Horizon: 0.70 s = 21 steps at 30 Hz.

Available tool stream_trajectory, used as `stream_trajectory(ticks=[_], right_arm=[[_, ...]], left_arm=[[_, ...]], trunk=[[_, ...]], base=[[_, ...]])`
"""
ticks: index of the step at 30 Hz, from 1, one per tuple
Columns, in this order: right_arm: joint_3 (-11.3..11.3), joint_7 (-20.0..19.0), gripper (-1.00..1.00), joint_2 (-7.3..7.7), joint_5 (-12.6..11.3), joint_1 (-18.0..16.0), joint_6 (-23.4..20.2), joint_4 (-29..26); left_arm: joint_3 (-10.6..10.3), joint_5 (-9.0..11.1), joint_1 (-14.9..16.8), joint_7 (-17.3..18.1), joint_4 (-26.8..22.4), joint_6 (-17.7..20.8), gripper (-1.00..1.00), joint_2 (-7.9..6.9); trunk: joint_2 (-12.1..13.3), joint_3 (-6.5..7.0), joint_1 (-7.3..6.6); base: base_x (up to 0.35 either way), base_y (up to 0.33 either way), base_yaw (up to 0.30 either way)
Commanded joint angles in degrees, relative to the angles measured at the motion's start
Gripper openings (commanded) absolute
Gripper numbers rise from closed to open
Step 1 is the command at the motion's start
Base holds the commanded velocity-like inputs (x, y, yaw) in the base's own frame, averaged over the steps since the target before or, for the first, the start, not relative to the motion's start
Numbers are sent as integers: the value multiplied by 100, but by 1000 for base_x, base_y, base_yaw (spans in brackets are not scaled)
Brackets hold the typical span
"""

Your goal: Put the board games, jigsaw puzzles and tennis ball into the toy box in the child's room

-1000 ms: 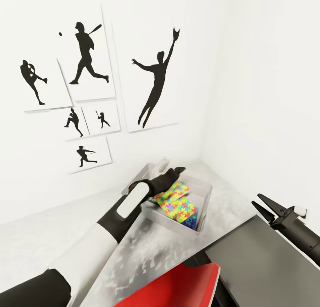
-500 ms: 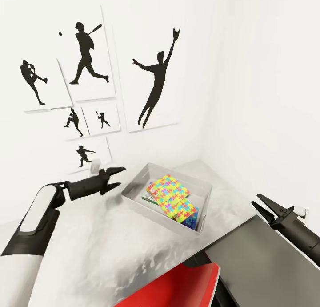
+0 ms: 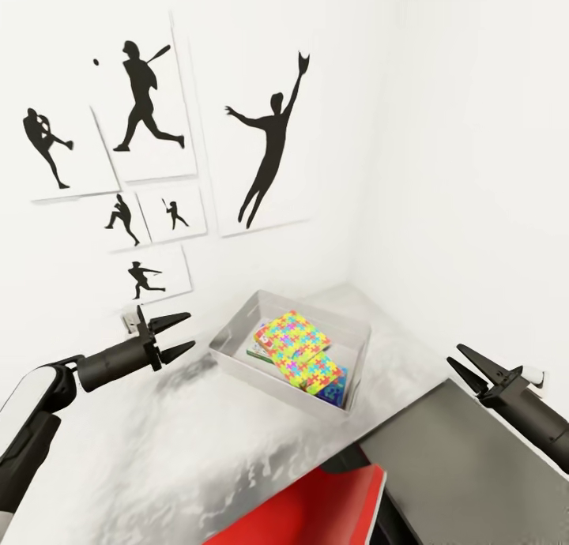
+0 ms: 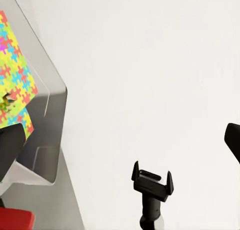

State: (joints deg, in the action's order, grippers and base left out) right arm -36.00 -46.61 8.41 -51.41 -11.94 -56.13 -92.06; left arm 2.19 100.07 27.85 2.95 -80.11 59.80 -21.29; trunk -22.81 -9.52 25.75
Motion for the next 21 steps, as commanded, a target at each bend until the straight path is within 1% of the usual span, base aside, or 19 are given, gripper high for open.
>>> stream_trajectory(ticks=[1,7,10,12,17,21], right_arm=[[-5,-26,100,-3,17,-8,-23,0],[-3,-32,100,-8,25,-9,-14,3],[-7,-37,100,-7,26,-9,-14,3],[-12,-40,100,7,26,-9,-12,3],[-12,-41,100,7,27,-7,-12,3],[-12,-41,100,1,27,-8,-12,3]], left_arm=[[4,-33,3,37,-2,20,100,-3],[2,-40,2,47,-5,20,100,-7],[1,-40,1,48,-5,20,100,-12],[1,-40,1,48,-5,20,100,-50],[-3,-39,1,48,-5,20,100,-59],[-1,-39,1,48,-6,20,100,-71]], trunk=[[-11,-6,3],[-11,26,3],[-11,31,3],[-11,31,3],[-11,31,3],[-11,39,3]], base=[[0,39,-212],[0,127,-194],[0,34,-55],[0,4,-6],[-10,1,-1],[-159,0,-52]])
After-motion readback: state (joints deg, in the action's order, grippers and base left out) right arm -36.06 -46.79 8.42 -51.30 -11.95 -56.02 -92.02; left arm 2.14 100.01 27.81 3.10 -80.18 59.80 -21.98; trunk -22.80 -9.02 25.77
